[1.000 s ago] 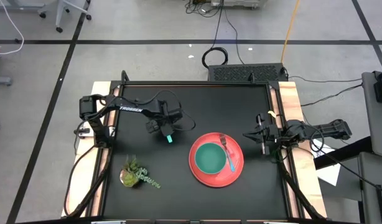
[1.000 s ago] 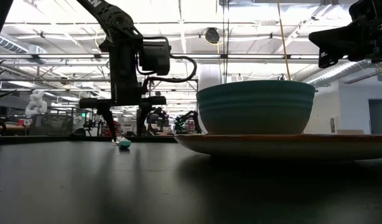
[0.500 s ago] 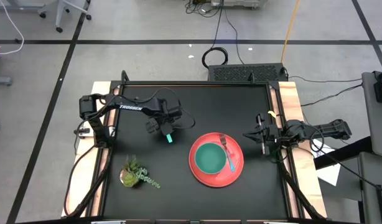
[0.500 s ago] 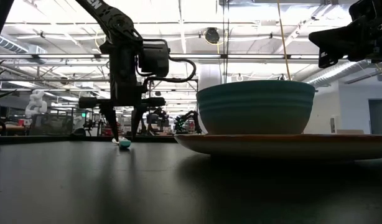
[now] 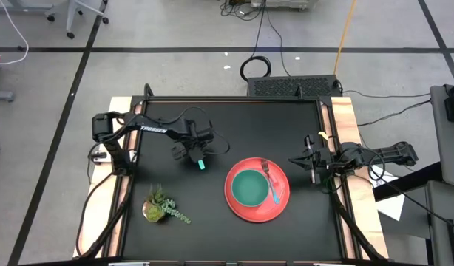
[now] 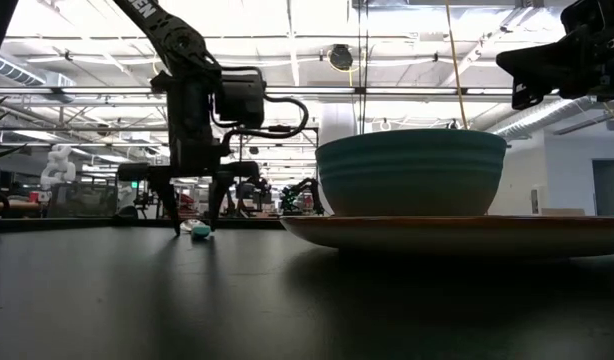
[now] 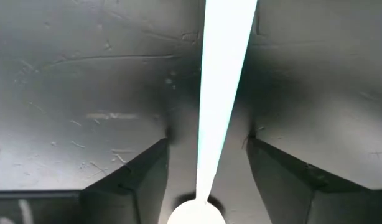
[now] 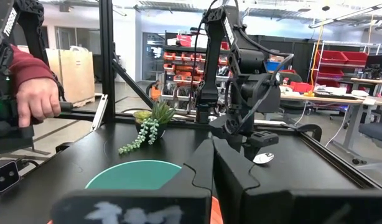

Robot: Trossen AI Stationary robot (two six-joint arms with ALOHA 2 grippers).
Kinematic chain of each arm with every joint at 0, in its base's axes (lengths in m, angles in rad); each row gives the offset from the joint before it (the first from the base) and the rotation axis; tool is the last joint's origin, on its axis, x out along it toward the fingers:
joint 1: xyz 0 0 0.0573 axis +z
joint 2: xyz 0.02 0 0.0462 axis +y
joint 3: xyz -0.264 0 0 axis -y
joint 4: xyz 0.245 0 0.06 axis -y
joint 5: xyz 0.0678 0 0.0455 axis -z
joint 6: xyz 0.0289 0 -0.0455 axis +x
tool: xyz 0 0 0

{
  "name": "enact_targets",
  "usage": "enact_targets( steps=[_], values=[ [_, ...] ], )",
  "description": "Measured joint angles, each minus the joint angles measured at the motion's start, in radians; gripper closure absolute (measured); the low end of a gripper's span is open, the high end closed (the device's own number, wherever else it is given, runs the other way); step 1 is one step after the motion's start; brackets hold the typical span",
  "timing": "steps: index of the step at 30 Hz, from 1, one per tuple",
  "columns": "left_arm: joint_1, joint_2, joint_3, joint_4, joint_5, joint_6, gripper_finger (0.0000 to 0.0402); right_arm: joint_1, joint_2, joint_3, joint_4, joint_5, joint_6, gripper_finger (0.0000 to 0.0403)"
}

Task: Pick and place plate/cup/fork/spoon on tray
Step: Put the spoon into the green bowl

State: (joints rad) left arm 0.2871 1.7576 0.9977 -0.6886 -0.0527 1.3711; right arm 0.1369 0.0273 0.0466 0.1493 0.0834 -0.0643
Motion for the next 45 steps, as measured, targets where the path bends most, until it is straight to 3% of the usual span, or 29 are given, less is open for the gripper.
enact_targets(
  steps=[7,23,28,32,45],
  values=[
    [0.001,0.002,-0.003,0.007,-0.001,0.016,0.0195,0.0,0.0,0.0,0.003,0.0,-0.001,0.0403],
    [-0.002,0.006,-0.007,0.0,0.004,0.016,0.0359,0.0,0.0,0.0,0.003,0.0,-0.003,0.0403],
    [-0.008,0.006,-0.006,0.005,-0.001,-0.002,0.0362,0.0,0.0,0.0,0.003,0.0,-0.003,0.0403],
    [-0.008,0.009,0.017,0.001,0.003,-0.106,0.036,0.0,0.0,0.0,0.003,0.0,-0.003,0.0403],
    [-0.008,0.011,0.173,0.01,0.16,-0.316,0.0362,0.0,0.0,0.0,0.002,0.0,0.0,0.0403]
  ],
)
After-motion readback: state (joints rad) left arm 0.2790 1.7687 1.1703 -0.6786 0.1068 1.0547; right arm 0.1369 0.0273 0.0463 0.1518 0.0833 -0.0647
